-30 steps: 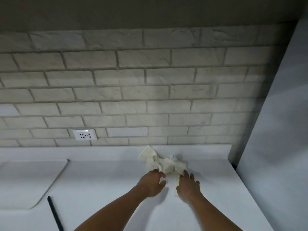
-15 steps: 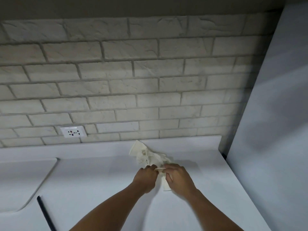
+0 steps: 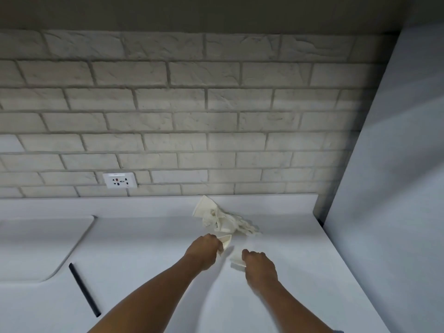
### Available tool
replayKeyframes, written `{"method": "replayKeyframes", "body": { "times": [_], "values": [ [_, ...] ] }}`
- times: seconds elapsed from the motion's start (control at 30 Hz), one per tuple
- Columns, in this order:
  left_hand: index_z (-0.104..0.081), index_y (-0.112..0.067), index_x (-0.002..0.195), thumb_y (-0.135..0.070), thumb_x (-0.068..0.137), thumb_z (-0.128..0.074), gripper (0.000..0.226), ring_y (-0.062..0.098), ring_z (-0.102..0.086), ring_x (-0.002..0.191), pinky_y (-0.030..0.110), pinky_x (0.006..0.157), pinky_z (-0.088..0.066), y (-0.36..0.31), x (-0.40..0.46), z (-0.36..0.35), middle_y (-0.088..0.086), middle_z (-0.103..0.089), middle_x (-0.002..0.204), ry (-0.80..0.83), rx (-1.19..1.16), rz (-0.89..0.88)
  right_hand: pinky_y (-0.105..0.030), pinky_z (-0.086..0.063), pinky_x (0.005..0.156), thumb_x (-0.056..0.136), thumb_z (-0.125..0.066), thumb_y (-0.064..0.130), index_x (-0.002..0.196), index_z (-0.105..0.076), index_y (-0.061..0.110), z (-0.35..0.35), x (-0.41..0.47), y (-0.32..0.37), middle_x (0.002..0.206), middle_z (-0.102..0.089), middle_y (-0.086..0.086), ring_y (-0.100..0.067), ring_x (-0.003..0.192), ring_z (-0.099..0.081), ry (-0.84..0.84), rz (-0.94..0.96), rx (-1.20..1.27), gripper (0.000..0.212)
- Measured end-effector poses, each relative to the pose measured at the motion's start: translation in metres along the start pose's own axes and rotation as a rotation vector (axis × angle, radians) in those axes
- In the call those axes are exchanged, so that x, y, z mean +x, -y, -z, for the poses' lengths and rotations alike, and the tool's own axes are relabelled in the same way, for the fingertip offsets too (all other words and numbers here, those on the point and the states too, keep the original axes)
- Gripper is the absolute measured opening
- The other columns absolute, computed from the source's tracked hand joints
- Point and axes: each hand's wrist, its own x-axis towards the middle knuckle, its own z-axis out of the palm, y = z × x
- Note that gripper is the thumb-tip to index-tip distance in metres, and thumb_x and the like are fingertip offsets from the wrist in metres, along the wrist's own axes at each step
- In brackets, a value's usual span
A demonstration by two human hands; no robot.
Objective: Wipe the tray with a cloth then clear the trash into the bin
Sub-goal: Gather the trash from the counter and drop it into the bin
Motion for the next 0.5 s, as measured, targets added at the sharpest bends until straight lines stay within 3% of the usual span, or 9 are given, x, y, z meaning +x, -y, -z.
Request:
{"method": "replayKeyframes", "body": {
  "times": [0.2,0.33,0.43,0.5],
  "values": [
    [-0.062,-0.021,0.11,-0.011,0.092,-0.045,0.027,0.028,-0.062,0.091,0.03,0.068,-0.043,0.0,-0.049,0.01,0.009,-0.062,0.109,-0.028,-0.084,0.009,-0.032,-0.045,0.07,0.091,-0.04,0.025,0.107,-0.053,0.024,0.015,-0.047,0.018,0.099,-0.064,-0.004,-0.028,0.092,-0.063,-0.084,-0.071,0.243,0.021],
    [-0.064,-0.019,0.107,-0.018,0.091,-0.048,0.023,0.026,-0.063,0.089,0.03,0.07,-0.047,0.006,-0.083,0.014,0.008,-0.065,0.103,-0.038,-0.147,-0.016,-0.031,-0.045,0.067,0.09,-0.044,0.03,0.101,-0.05,0.016,0.014,-0.096,0.029,0.091,-0.062,-0.004,-0.024,0.082,-0.059,-0.215,-0.195,0.526,0.018],
    [-0.066,-0.021,0.1,-0.018,0.087,-0.05,0.021,0.025,-0.063,0.085,0.029,0.07,-0.048,0.002,-0.111,0.016,0.006,-0.067,0.098,-0.043,-0.186,-0.063,-0.038,-0.051,0.063,0.091,-0.046,0.028,0.085,-0.043,0.015,0.018,-0.136,0.033,0.077,-0.058,-0.006,-0.026,0.066,-0.057,-0.259,-0.274,0.661,0.015],
    [-0.066,-0.022,0.099,-0.021,0.085,-0.051,0.021,0.025,-0.064,0.086,0.03,0.071,-0.051,-0.007,-0.131,0.015,0.005,-0.068,0.096,-0.042,-0.239,-0.107,-0.04,-0.054,0.061,0.091,-0.046,0.029,0.084,-0.045,0.015,0.017,-0.162,0.035,0.076,-0.059,-0.005,-0.027,0.065,-0.059,-0.289,-0.33,0.681,0.015]
  ]
}}
